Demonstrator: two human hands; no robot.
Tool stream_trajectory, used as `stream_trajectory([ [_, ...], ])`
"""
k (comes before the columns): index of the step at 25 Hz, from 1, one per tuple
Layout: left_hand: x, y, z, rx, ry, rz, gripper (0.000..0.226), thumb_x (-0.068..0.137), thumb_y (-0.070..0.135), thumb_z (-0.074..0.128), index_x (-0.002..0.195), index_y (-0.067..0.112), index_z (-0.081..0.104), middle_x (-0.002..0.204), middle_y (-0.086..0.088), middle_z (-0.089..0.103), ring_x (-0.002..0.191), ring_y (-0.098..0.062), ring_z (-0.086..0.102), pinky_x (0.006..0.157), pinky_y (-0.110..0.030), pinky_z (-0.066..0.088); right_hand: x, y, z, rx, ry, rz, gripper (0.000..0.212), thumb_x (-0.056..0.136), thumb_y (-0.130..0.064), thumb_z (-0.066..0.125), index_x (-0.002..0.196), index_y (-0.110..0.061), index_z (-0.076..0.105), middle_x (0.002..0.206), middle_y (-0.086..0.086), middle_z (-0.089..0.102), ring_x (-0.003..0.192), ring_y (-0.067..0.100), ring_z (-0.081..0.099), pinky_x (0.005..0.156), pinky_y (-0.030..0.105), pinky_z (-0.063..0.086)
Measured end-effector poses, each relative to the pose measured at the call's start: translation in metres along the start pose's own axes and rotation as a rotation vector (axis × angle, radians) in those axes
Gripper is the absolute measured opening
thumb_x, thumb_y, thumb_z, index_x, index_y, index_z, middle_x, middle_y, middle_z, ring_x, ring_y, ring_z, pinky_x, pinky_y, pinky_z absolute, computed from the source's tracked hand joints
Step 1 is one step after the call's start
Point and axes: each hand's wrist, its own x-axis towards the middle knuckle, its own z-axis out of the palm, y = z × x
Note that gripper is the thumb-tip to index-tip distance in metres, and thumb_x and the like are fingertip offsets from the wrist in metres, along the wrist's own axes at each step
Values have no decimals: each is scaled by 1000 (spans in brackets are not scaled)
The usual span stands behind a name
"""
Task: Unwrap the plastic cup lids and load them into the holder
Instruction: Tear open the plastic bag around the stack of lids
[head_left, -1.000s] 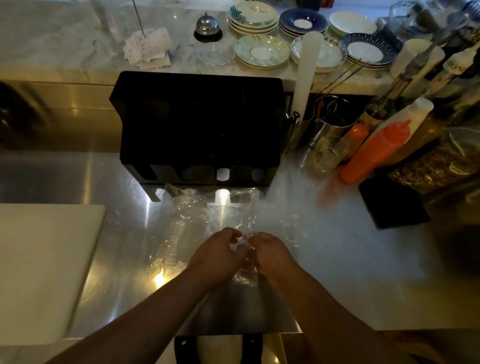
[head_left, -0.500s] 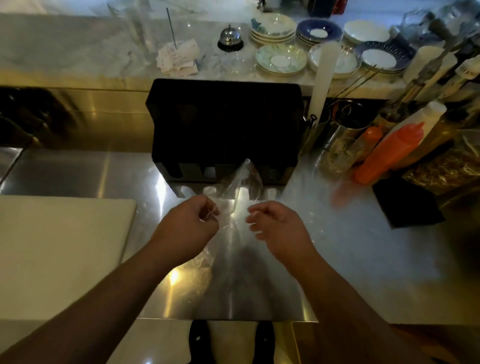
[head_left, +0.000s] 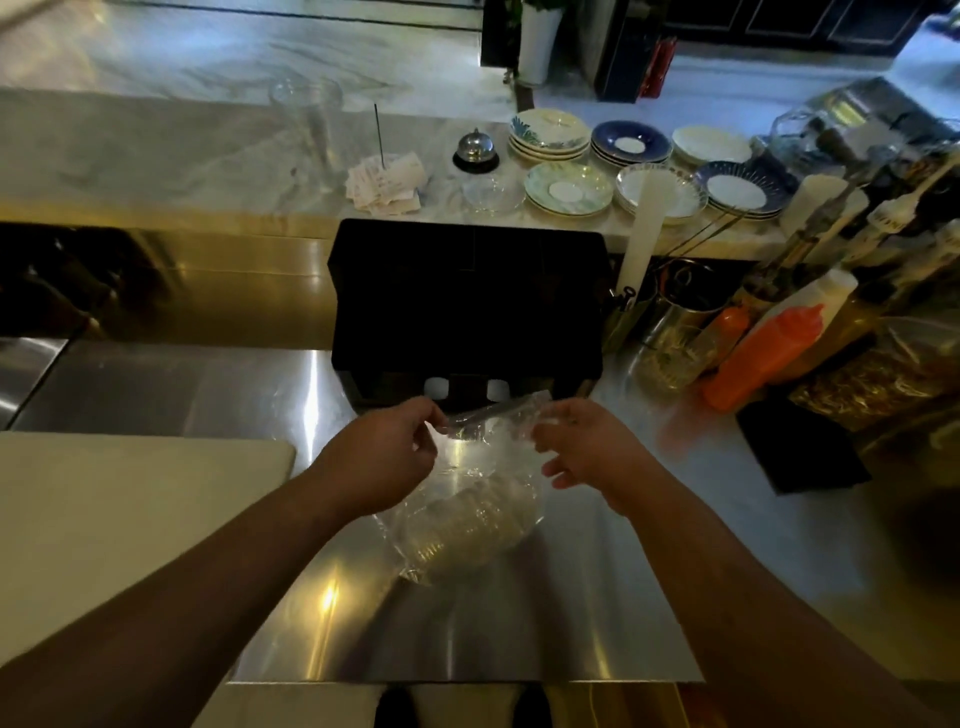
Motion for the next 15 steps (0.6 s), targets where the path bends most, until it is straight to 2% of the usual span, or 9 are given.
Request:
stream_trajectory([
  [4, 4, 2, 3, 119, 111, 149, 54, 92, 21, 71, 142, 29, 53, 127, 1, 72, 106, -21, 71, 77, -31, 55, -18, -7, -3, 162, 110, 62, 38, 92, -6, 69, 125, -18, 56, 83, 11, 72, 56, 18, 66, 50, 28, 57],
  [6, 2, 5, 0, 224, 167, 272, 68, 86, 40, 75, 148, 26, 50, 139, -4, 65, 116, -25, 68, 88, -38, 57, -26, -15, -2, 351, 88, 57, 39, 94, 1, 64, 130, -12, 56, 74, 10, 72, 56, 19, 66, 52, 30, 58],
  [8, -2, 12, -1, 349, 206, 379, 82, 76, 64, 72, 144, 22, 53, 140, -6, 62, 120, -28, 63, 94, -47, 57, -31, -24, -2, 520, 74, 45, 35, 98, 1, 60, 130, -13, 55, 65, 6, 71, 56, 20, 69, 54, 31, 60],
  [10, -6, 20, 2, 456, 219, 412, 90, 69, 75, 70, 139, 19, 56, 140, -8, 61, 121, -31, 60, 95, -52, 56, -33, -33, -4, 654, 66, 40, 32, 99, -2, 59, 129, -14, 56, 65, 6, 72, 59, 21, 72, 57, 33, 62],
  [12, -6, 29, 5, 546, 210, 381, 80, 73, 65, 77, 134, 17, 61, 137, -11, 64, 118, -34, 63, 93, -52, 57, -35, -39, -6, 725, 63, 37, 33, 99, -3, 60, 130, -14, 56, 68, 7, 74, 63, 22, 75, 59, 34, 62],
  [15, 4, 39, -3, 483, 278, 331, 33, 88, 45, 72, 111, 20, 71, 104, -3, 75, 90, -23, 69, 75, -39, 57, -35, -43, -12, 753, 69, 17, 33, 100, -6, 59, 132, -16, 55, 75, 7, 78, 68, 22, 77, 62, 34, 63],
])
